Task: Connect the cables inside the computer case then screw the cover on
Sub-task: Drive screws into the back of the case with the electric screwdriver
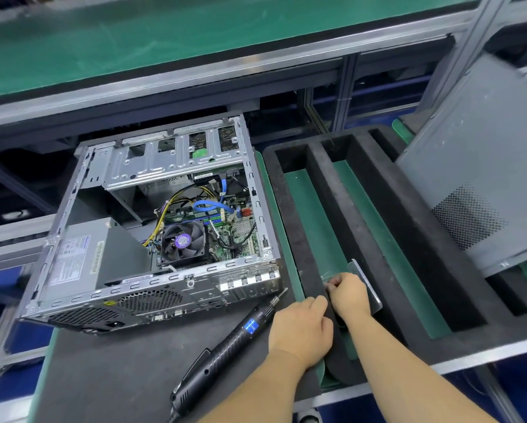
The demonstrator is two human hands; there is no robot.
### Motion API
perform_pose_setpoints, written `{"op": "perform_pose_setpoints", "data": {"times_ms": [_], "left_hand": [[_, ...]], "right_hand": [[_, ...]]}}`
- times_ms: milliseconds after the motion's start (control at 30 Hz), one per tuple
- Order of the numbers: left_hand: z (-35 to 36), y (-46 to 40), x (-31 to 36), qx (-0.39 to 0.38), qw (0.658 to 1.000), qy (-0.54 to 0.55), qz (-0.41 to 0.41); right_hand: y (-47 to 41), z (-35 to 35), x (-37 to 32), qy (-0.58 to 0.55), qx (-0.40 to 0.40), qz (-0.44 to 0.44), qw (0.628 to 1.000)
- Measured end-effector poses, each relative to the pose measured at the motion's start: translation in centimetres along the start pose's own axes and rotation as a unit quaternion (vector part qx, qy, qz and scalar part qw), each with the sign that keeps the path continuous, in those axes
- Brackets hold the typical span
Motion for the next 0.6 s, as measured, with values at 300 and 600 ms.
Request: {"op": "perform_pose_setpoints", "data": {"times_ms": [300, 600], "left_hand": [[0.9, 0.0, -2.5, 0.084, 0.655, 0.475, -0.581], [2.9, 0.2, -0.6, -0.018, 0.492, 0.583, -0.647]], "right_hand": [[3.4, -5.2, 0.5, -0.295, 0.048, 0.052, 0.953], [3.6, -8.0, 0.1, -0.24, 0.064, 0.02, 0.968]]}}
Point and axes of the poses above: each hand's wrist, its own y-axis away from the middle knuckle, its own z-axis out of the palm, x = y × z, the point moved 8 cm from there along -y, towards the middle knuckle, and after that the axes turned 15 degrees about x, right-handed, at the moved point
